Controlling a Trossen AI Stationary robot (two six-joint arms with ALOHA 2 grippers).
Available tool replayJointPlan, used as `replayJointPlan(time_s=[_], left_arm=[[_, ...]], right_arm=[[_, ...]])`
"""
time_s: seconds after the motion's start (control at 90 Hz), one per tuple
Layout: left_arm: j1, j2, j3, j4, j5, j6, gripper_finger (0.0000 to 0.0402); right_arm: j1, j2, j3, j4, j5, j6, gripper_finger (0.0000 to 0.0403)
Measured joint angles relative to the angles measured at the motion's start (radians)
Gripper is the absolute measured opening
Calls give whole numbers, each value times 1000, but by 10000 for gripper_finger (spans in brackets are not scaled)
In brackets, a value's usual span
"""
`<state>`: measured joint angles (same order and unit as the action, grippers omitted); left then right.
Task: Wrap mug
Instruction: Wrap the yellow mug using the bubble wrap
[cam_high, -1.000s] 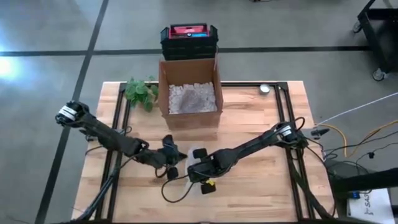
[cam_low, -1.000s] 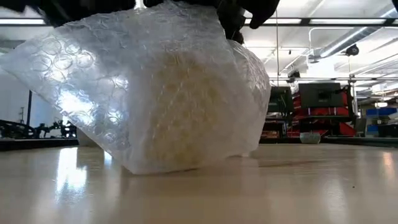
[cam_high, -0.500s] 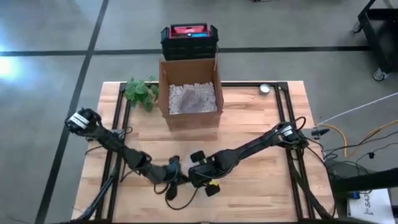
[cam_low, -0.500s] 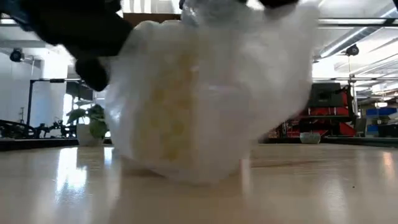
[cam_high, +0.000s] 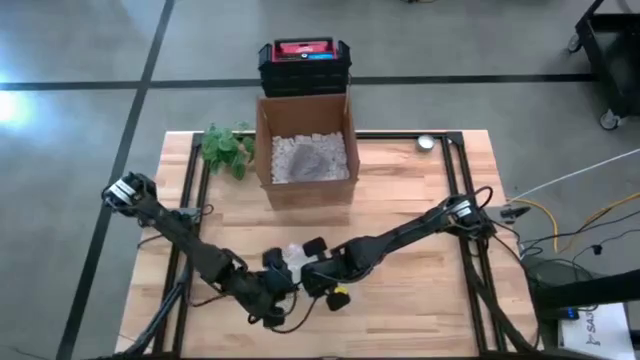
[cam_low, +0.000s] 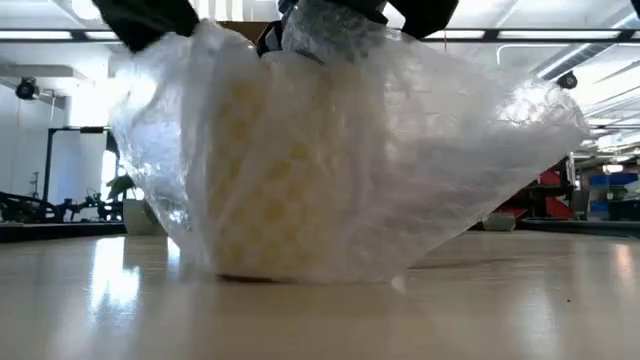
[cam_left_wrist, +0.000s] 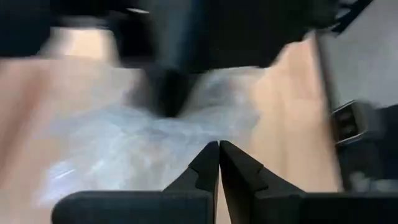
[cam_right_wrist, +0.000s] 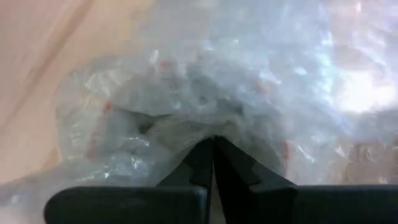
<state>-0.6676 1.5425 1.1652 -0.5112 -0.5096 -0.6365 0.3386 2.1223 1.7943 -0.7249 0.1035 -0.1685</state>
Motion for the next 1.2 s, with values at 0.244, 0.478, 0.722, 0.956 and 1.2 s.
replayJointPlan(time_s=[0.244,0.478,0.722,0.956,1.2], left_arm=[[3,6,-65,-5,-31,3,0],[69,12,-218,480,-20,164,0],[122,27,-325,606,56,163,0],[125,46,-403,797,57,147,0],[125,48,-398,800,67,169,0]], right_arm=[[1,-1,0,3,-5,4,0],[1,-1,0,5,-6,4,0],[1,-1,0,8,-6,4,0],[2,-89,27,-56,-6,28,0],[-11,-168,49,-47,17,45,0]])
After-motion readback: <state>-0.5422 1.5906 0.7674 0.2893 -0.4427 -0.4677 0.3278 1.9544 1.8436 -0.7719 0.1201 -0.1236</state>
